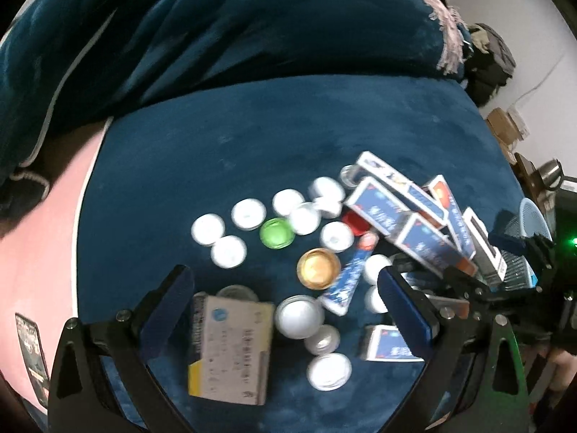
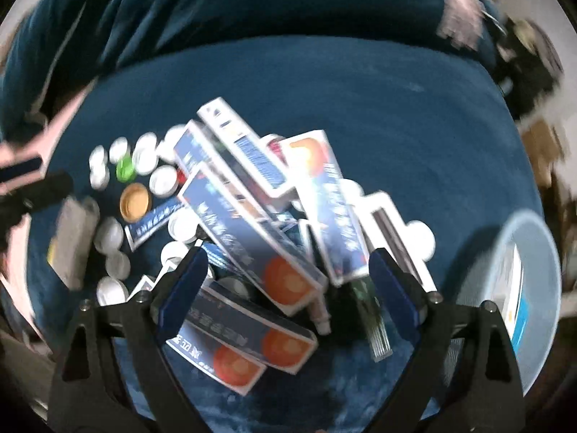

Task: Organize objects
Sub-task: 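Move both grippers back to the pile of boxes and caps, then grasp the blue box with orange circle in right gripper while left grasps white-yellow box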

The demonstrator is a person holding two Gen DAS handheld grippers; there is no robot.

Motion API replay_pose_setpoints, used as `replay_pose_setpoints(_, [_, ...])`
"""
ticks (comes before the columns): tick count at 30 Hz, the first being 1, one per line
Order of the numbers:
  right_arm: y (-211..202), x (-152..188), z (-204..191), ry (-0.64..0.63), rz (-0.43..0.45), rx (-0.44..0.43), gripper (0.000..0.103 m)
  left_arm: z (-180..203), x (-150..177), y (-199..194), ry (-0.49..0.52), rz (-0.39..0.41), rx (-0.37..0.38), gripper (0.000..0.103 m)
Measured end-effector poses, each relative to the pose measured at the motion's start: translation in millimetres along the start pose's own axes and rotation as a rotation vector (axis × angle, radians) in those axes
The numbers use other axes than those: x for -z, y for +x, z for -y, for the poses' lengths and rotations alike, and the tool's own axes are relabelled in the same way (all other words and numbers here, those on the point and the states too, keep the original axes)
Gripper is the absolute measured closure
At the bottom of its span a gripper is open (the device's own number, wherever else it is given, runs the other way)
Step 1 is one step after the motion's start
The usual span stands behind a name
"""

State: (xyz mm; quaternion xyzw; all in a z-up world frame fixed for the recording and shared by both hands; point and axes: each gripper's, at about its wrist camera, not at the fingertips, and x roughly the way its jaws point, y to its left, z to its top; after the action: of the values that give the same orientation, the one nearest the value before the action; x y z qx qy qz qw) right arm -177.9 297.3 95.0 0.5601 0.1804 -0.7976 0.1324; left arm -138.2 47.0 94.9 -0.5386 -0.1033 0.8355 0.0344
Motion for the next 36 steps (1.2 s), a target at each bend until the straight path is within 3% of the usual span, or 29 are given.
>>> replay_pose_setpoints(7, [28.9, -7.5, -7.0, -0.066, -0.091, 0.06, 0.014, -45.2, 15.0, 11.7, -0.054, -0.034, -0.009, 0.001])
replay_pose_setpoints(10, [37.0, -6.0, -0.6, -0.054, -0.131, 0.038, 0.021, -53.8, 19.6, 13.2, -0.066, -0.04, -0.004, 0.001])
replay_pose_setpoints(11, [36.2, -5.6, 0.7, -0.053, -0.131, 0.026, 0.035, -55.4, 20.5, 13.4, -0.068, -0.042, 0.001, 0.001])
replay_pose_setpoints(14, [29.6, -4.0, 0.5, -0.069, -0.108, 0.036, 0.059, -58.1, 23.8, 15.2, -0.073, -0.049, 0.017, 0.001])
replay_pose_setpoints(23, [-5.4, 3.9, 12.3, 0.028, 0.017, -0.1, 0.062, -53.5, 39.5, 21.8, -0.069, -0.074, 0.024, 0.001])
replay_pose_setpoints(32, [-17.7, -2.4, 7.1, 0.057, 0.091, -0.156, 0.062, -36.5, 63.0, 48.9, -0.015, -0.156, -0.053, 0.002])
replay_pose_setpoints(33, [-18.5, -3.1, 6.6, 0.058, 0.097, -0.159, 0.062, -35.5, 65.2, 51.5, -0.004, -0.166, -0.068, 0.013])
replay_pose_setpoints(34, [-21.1, -1.8, 5.4, 0.059, 0.101, -0.162, 0.062, -35.1, 65.9, 51.6, 0.005, -0.166, -0.07, 0.033])
replay_pose_setpoints(36, [-25.2, 0.5, 5.3, 0.059, 0.114, -0.169, 0.062, -38.2, 64.7, 47.6, -0.008, -0.157, -0.066, 0.034])
